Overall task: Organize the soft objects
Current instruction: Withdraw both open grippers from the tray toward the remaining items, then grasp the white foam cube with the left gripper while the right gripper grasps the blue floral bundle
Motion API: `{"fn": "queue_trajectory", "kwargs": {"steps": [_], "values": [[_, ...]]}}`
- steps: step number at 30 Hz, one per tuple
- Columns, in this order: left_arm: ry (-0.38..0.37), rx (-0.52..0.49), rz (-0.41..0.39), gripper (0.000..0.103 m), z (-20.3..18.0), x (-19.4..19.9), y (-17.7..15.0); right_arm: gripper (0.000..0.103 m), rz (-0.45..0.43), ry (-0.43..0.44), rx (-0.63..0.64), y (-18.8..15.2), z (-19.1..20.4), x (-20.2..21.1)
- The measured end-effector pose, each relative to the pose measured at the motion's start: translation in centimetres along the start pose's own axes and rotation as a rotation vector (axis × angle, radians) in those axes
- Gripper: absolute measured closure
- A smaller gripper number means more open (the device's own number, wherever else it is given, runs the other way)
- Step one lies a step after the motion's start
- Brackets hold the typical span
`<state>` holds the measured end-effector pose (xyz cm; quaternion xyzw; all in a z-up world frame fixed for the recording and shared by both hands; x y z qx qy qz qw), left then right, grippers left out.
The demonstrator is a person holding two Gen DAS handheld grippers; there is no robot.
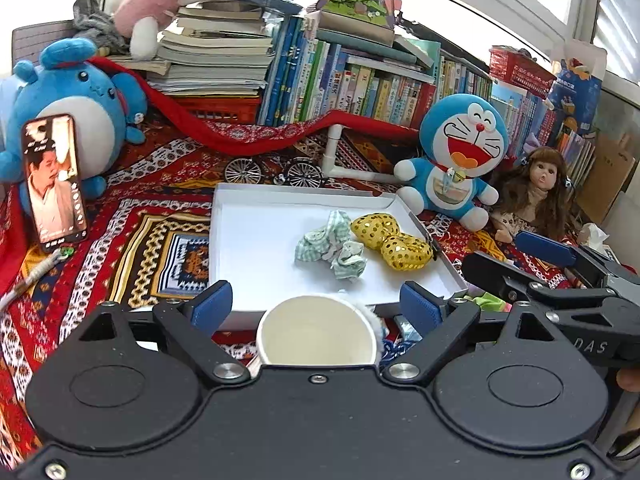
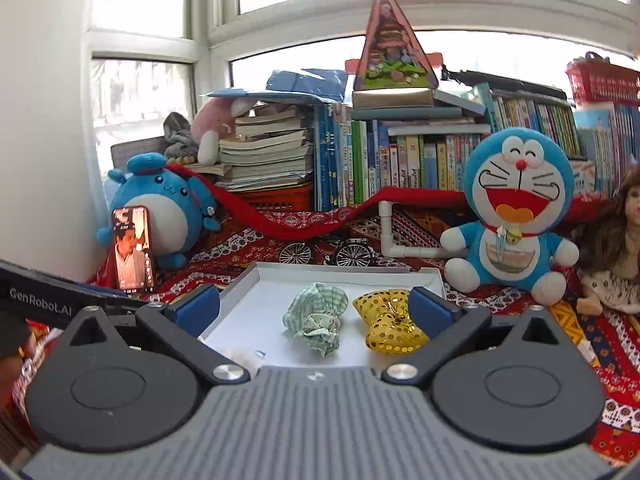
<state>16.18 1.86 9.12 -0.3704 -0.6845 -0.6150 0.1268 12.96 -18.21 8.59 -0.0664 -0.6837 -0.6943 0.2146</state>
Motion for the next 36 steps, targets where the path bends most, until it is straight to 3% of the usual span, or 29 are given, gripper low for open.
{"fn": "queue_trajectory", "kwargs": {"steps": [5, 22, 36], "values": [[0.008, 0.045, -0.013, 0.013, 1.0, 0.3, -1.9, 0.000, -0.012, 0.003, 0.047, -1.4, 0.7, 0.6], [0.137, 0.052, -0.130, 0.009, 3.8, 1.6, -6.0, 0.000, -0.030, 0.054, 0.121, -5.2, 0.9, 0.6], [0.137, 0.115, -0.180, 0.005, 5.6, 2.7, -7.2, 0.000, 0.007, 0.040, 0.149, -7.4, 1.0, -0.3]]}}
Point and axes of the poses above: each gripper's, at about its wrist camera, not at the fingertips, and x roughly against the way its jaws point, z to its left, y to its top, the point moved 6 cm from there along -x, roughly the way its jaws point, and after that the axes turned 5 degrees about z, right-handed, at the moved point
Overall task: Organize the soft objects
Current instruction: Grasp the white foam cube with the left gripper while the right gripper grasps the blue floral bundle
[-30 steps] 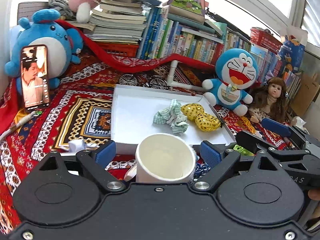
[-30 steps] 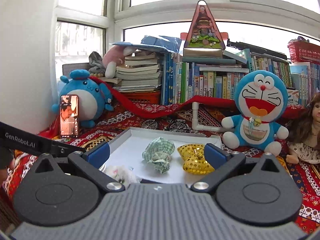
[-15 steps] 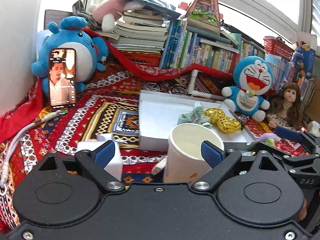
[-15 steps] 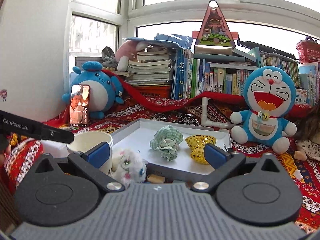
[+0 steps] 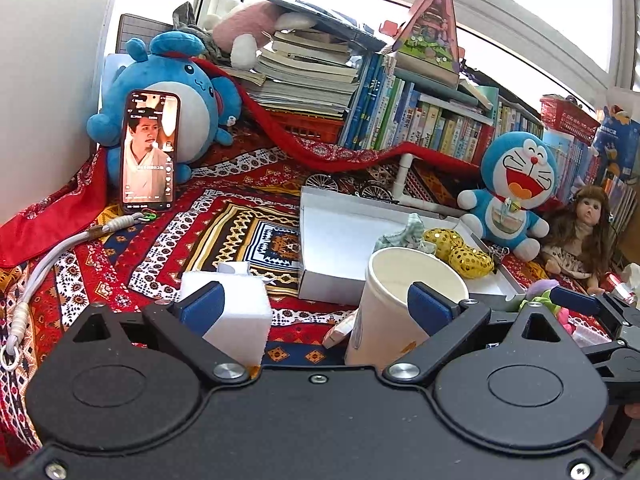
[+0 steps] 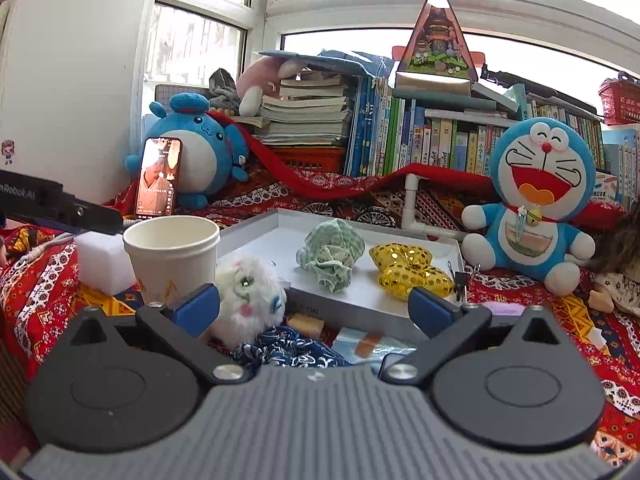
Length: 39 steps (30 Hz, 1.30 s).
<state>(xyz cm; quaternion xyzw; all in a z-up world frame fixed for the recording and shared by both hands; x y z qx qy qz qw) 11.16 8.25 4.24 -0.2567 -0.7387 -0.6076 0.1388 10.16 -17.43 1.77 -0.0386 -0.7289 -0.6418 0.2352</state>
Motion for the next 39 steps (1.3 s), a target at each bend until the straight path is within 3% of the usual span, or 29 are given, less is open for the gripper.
{"fn": "queue_trajectory", "kwargs": {"steps": [9, 18, 28, 39], "values": [[0.088, -0.039, 0.013, 0.003, 1.6, 0.4, -1.4, 0.000, 0.029, 0.000, 0.019, -0.7, 0.3, -0.6], [0.170, 0.020, 0.037, 0.003, 3.9, -1.0, -2.1, 0.000, 0.066, -0.011, 0.075, -1.5, 1.2, -1.2], [0.218, 0.030, 0.057, 0.003, 4.1, -3.0, -2.3, 0.000, 0.101, 0.001, 0.161, -2.4, 2.6, -1.7], [0.243, 0.057, 0.065, 0.003, 4.5, -4.2, -2.4, 0.002, 0.137, 0.000, 0.137, -3.1, 2.4, -2.5]]}}
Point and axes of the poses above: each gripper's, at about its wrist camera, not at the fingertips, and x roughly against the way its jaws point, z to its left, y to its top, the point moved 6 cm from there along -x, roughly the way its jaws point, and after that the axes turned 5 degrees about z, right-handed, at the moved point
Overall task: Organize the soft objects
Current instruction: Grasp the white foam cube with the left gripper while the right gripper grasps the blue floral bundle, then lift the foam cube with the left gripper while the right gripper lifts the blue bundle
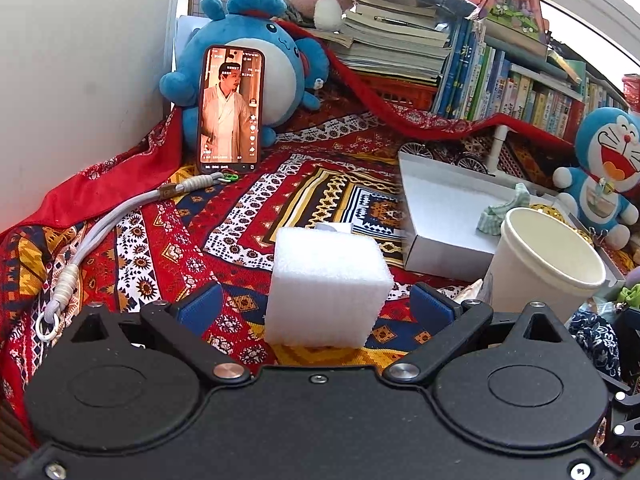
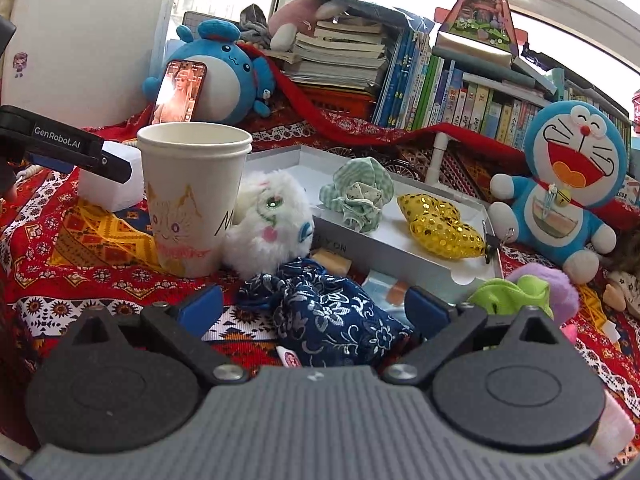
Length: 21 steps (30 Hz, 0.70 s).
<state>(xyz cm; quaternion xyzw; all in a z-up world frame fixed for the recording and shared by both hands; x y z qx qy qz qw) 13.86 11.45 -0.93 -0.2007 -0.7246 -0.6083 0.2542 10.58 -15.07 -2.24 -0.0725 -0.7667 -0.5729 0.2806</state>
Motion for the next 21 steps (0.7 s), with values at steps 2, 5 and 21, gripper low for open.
{"fn": "queue_trajectory", "kwargs": {"steps": [2, 5, 21], "values": [[0.002, -0.002, 0.000, 0.004, -0.1, -0.2, 0.0, 0.002, 0.009, -0.003, 0.001, 0.0, 0.0, -0.2], [0.002, -0.004, -0.002, 0.004, -0.3, -0.5, 0.0, 0.002, 0.022, -0.003, 0.002, 0.1, -0.1, -0.4], [-0.031, 0.008, 0.040, 0.029, -0.5, -2.1, -0.1, 0.006, 0.088, 0.006, 0.007, 0.2, 0.0, -2.0]]}}
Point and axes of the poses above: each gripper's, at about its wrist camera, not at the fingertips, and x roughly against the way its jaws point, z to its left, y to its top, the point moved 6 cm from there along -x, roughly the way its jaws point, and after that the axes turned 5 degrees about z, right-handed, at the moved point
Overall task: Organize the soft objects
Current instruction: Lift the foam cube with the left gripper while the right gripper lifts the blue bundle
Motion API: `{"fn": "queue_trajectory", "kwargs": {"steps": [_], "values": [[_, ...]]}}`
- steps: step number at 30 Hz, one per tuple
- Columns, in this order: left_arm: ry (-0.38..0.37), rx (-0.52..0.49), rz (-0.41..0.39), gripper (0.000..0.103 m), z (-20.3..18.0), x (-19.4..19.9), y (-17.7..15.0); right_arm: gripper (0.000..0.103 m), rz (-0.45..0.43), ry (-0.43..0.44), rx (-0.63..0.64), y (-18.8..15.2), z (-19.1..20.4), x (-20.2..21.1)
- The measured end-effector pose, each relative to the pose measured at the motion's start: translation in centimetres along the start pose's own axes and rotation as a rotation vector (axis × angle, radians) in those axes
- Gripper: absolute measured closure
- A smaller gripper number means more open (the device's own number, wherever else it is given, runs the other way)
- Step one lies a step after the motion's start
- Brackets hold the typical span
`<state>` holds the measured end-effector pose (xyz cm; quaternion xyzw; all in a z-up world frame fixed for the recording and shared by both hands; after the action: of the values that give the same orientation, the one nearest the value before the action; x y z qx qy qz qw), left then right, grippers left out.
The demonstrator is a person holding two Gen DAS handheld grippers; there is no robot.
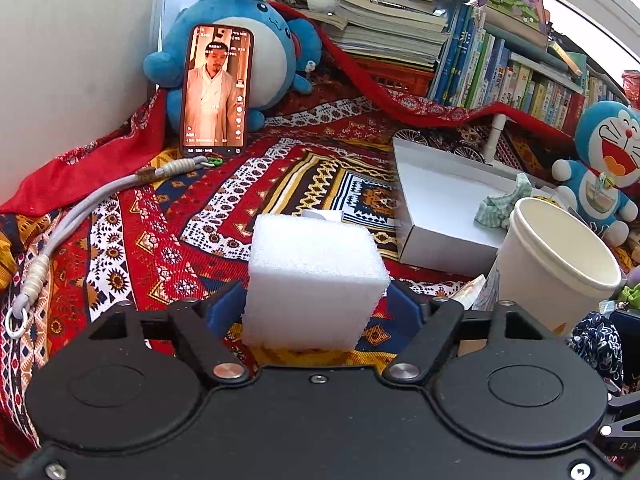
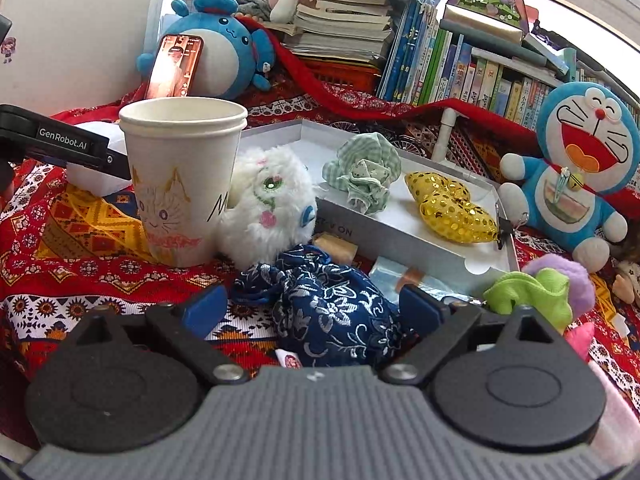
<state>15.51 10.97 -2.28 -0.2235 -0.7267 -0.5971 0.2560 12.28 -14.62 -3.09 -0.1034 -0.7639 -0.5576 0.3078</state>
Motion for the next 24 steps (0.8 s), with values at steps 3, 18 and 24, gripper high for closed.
{"fn": "queue_trajectory", "kwargs": {"steps": [3, 18, 24], "values": [[0.008, 0.001, 0.003, 0.035, 0.1, -0.1, -0.1, 0.006, 0.005, -0.002, 0.005, 0.0, 0.1, -0.2], [-0.001, -0.012, 0.003, 0.044, -0.2, 0.5, 0.1, 0.031, 0.003, 0.001, -0.005, 0.2, 0.2, -0.1], [-0.001, -0.018, -0.007, 0.044, -0.4, 0.9, 0.3, 0.052, -0.006, -0.026, -0.022, 0.2, -0.5, 0.4]]}}
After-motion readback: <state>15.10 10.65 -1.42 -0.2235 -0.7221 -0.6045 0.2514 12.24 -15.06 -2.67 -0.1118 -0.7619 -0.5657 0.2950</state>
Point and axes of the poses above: each gripper's, at about its wrist camera, not at the fingertips, and x roughly against the way its jaws point, z to its left, y to its top, the point moved 6 cm from there along -x, roughly the way its jaws point, and after that the axes turned 5 degrees about z, right-handed, at the moved point
